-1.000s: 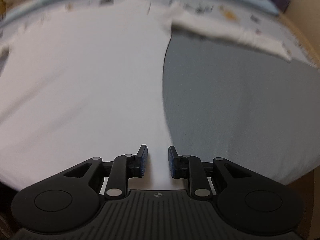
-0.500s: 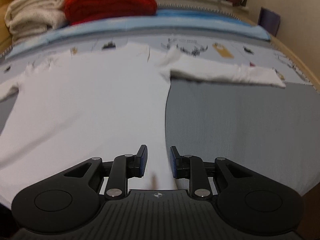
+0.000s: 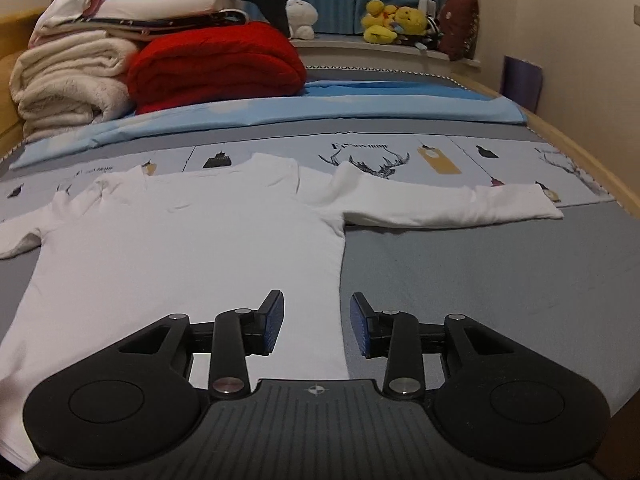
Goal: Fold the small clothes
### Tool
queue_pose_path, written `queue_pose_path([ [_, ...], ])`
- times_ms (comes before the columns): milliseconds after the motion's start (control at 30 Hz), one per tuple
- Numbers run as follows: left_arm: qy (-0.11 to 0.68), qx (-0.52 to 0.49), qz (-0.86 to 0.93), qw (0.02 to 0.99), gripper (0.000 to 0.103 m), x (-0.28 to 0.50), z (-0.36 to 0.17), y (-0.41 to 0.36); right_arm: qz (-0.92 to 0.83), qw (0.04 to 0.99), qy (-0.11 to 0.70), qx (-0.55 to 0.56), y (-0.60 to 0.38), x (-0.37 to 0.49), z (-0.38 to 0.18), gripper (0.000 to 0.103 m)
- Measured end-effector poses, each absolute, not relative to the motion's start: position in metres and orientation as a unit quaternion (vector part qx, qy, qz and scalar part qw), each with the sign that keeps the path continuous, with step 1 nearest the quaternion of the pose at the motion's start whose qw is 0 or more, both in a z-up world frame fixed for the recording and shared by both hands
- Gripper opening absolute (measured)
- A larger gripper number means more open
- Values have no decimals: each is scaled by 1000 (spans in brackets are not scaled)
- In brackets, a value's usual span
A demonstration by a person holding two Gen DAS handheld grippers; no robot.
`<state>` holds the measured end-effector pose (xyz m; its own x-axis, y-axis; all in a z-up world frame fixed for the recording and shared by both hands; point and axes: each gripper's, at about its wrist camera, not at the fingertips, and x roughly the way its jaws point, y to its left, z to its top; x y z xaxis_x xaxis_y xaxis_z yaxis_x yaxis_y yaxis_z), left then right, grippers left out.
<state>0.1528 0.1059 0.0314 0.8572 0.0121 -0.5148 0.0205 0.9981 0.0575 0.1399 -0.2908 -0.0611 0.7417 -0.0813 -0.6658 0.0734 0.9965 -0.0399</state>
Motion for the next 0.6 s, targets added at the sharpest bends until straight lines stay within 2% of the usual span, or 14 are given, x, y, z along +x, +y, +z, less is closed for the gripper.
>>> queue_pose_path([
  [200, 217, 47, 36, 974, 85, 212, 61, 97, -45, 930, 363, 20, -289, 144, -63, 38],
  [367, 225, 54, 53, 971, 85, 243, 32, 114, -44, 933, 358, 12, -283, 148, -61, 38],
  [500, 279, 51, 74, 956, 85, 265, 6, 132, -49, 935, 352, -3, -273, 158, -53, 38],
  [600, 264, 31, 85, 960, 85, 272, 6, 150, -43, 941, 335, -11, -260, 173, -36, 38],
])
